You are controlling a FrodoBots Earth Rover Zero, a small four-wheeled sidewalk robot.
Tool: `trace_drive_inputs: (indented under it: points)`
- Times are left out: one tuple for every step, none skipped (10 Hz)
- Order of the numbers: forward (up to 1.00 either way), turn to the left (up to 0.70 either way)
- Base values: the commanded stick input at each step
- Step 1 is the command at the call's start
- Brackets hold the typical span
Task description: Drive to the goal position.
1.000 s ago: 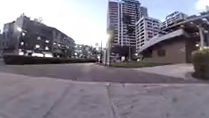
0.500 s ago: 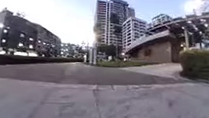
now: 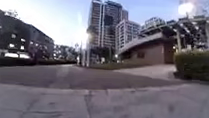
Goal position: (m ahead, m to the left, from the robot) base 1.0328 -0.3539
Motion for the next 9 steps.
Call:
trace_drive_inputs:
  points:
    - [0.7, -0.02]
    - [0.7, 0.0]
    - [0.7, 0.0]
    - [0.7, 0.0]
    - [0.7, 0.0]
    - [0.7, 0.0]
    - [0.7, -0.01]
    - [0.7, -0.08]
    - [0.7, -0.14]
